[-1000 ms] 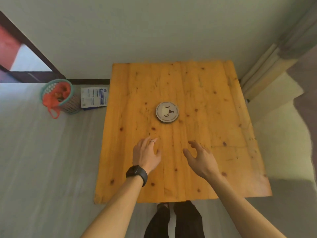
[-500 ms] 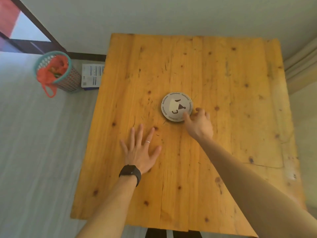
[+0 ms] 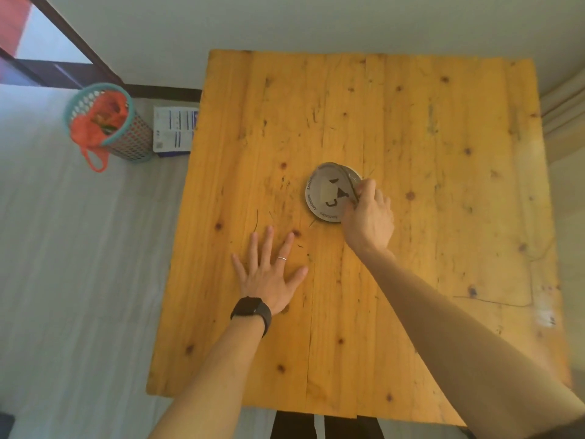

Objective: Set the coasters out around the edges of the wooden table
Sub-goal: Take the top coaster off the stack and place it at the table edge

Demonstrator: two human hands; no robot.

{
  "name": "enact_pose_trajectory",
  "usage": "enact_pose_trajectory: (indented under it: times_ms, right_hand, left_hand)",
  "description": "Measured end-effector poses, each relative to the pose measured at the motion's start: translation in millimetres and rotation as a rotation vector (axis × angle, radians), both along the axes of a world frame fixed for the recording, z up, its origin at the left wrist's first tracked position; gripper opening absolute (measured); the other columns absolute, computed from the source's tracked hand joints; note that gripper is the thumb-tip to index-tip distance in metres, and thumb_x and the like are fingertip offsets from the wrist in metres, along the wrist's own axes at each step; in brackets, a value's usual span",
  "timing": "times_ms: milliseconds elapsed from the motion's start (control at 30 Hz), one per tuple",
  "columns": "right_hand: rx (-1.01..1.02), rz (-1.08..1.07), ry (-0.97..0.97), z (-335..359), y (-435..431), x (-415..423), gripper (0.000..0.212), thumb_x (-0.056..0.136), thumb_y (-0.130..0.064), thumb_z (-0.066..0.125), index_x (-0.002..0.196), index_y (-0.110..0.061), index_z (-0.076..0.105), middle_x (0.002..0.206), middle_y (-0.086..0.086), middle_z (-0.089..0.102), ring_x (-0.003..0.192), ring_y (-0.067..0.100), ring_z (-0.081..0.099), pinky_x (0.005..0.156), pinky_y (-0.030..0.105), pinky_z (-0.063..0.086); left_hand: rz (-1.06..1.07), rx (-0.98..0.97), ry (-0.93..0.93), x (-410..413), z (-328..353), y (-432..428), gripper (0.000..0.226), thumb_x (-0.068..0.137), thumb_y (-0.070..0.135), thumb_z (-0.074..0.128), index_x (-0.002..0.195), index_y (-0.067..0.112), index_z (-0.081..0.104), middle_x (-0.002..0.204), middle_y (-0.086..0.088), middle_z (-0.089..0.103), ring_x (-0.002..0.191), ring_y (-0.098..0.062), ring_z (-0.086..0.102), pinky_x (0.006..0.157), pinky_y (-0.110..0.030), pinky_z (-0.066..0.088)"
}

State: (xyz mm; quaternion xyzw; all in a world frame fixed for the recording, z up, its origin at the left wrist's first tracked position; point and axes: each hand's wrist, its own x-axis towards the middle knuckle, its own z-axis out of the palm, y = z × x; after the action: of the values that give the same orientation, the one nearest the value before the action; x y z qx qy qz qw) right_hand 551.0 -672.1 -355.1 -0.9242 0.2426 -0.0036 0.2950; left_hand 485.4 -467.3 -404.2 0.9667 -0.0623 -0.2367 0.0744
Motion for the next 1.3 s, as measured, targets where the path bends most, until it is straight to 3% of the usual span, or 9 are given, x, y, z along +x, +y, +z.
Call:
enact_pose_trajectory:
  times_ms: [167,333,467,600,733,800,867,1033,1300]
  right_hand:
    - [0.485,-0.023,-0.117,30,-17,-46,0.02,0.098,-0.031,0.051,0.116,-0.041,0.049,0.094,-0.022,0.061,0.074,0.003,0.064,0.05,0.022,0.052]
    - [0.583,0.143,0.149,35,-38,-126,0.021,0.1,-0.033,0.051,0.115,-0.048,0.056,0.1,-0.01,0.069,0.087,0.012,0.068,0.061,0.04,0.059]
    - [0.662,0.107,0.228,27,-38,-174,0.026,0.097,-0.036,0.058,0.122,-0.047,0.057,0.104,-0.007,0.068,0.093,0.009,0.067,0.068,0.036,0.059]
    - [0.796,-0.12,0.356,11,-40,-207,0.047,0.081,-0.05,0.075,0.121,-0.035,0.057,0.1,-0.007,0.073,0.09,0.007,0.069,0.076,0.037,0.06]
    - [0.704,-0.155,0.409,-1,-35,-231,0.026,0.087,-0.036,0.073,0.105,-0.037,0.055,0.103,-0.008,0.07,0.086,0.007,0.068,0.063,0.03,0.06]
    - [0.581,-0.144,0.392,-4,-32,-240,0.024,0.089,-0.035,0.07,0.106,-0.038,0.054,0.098,-0.017,0.064,0.082,0.004,0.064,0.048,0.026,0.055]
    - [0.513,-0.129,0.365,-9,-27,-245,0.022,0.09,-0.035,0.068,0.108,-0.035,0.055,0.092,-0.021,0.061,0.084,0.005,0.064,0.051,0.032,0.057]
    - [0.398,-0.095,0.244,-17,-16,-247,0.023,0.094,-0.029,0.065,0.117,-0.027,0.063,0.088,-0.018,0.064,0.079,-0.004,0.06,0.062,0.009,0.043]
    - [0.399,-0.128,0.165,-23,-5,-251,0.03,0.099,-0.028,0.054,0.128,-0.028,0.062,0.116,-0.001,0.063,0.101,0.018,0.061,0.087,0.039,0.053]
  left_hand:
    - [0.225,-0.322,-0.037,12,34,-2,0.061,0.091,0.067,0.033,0.145,0.04,0.033,0.158,0.01,0.026,0.146,-0.021,0.022,0.114,-0.051,0.026]
    - [0.449,-0.803,0.339,-11,79,-13,0.063,0.081,0.073,0.051,0.137,0.043,0.043,0.127,0.024,0.054,0.106,0.01,0.053,0.078,-0.019,0.044]
    - [0.457,-0.772,0.471,-52,73,-28,0.027,0.091,0.034,0.066,0.115,0.023,0.065,0.112,0.001,0.069,0.075,-0.013,0.072,0.068,-0.025,0.053]
    - [0.752,-0.801,0.529,-90,63,-33,0.022,0.093,0.015,0.063,0.114,0.007,0.063,0.101,-0.006,0.071,0.06,-0.015,0.071,0.053,-0.02,0.052]
    - [0.858,-0.739,0.522,-114,54,-37,0.015,0.093,0.021,0.064,0.107,0.015,0.064,0.101,-0.001,0.072,0.068,-0.016,0.073,0.076,-0.036,0.059]
    - [0.839,-0.66,0.44,-120,52,-41,0.014,0.092,0.026,0.064,0.105,0.021,0.066,0.099,0.005,0.071,0.074,-0.011,0.071,0.073,-0.029,0.058]
    - [0.769,-0.533,0.323,-124,52,-44,0.012,0.092,0.032,0.064,0.102,0.026,0.067,0.097,0.01,0.07,0.082,-0.009,0.066,0.069,-0.024,0.052]
    - [0.676,-0.336,0.125,-128,56,-55,0.009,0.09,0.033,0.062,0.096,0.028,0.066,0.091,0.011,0.061,0.077,-0.012,0.058,0.053,-0.023,0.039]
    - [0.626,-0.292,0.135,-132,56,-51,0.01,0.09,0.038,0.063,0.096,0.029,0.062,0.087,0.013,0.067,0.075,-0.011,0.061,0.051,-0.023,0.042]
